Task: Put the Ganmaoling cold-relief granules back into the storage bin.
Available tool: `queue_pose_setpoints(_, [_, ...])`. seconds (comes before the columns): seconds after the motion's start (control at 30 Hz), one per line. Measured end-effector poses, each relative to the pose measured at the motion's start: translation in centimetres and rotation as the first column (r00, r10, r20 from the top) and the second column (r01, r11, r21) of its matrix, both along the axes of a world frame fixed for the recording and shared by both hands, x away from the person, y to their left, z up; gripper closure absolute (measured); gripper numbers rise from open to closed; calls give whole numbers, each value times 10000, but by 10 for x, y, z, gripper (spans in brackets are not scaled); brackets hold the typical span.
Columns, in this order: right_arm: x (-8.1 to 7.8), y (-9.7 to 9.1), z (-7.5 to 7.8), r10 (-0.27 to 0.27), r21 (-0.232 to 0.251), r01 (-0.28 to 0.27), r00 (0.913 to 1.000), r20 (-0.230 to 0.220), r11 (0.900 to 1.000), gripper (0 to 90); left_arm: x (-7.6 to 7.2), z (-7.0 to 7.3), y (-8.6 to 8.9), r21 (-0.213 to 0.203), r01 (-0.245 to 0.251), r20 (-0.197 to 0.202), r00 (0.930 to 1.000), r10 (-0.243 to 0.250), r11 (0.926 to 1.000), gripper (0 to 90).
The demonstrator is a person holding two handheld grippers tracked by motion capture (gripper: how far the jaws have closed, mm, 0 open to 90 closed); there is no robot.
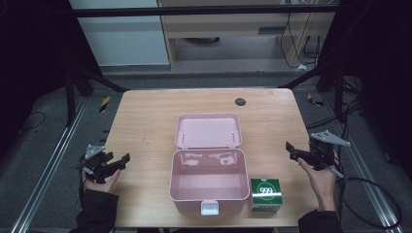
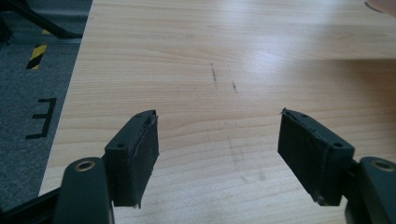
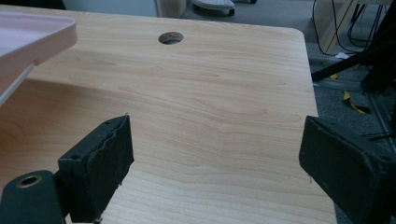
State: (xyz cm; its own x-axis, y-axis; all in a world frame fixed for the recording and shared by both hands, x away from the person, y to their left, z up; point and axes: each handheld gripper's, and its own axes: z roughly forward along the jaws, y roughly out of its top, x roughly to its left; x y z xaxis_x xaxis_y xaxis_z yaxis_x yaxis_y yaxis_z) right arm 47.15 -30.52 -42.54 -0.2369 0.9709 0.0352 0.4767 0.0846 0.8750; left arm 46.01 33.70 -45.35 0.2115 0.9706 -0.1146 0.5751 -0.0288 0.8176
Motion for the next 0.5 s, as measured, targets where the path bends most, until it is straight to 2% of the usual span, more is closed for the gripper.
queue_pose_setpoints(0.2, [-6, -1, 9, 429, -88, -428, 9991, 72, 9990, 109, -1, 0, -2, 233, 56, -20, 10000, -55, 9997, 295])
queue_pose_setpoints(0.27, [-6, 0, 12, 579, -255, -576, 9983, 119, 9980, 111, -1, -1, -2, 302, 75, -14, 10000, -74, 9995, 298])
queue_pose_setpoints(0.5, [-8, 4, 26, 1271, -513, -1273, 9919, -77, 9905, 109, -1, -1, -1, 307, 131, -97, 9999, -128, 9994, 302])
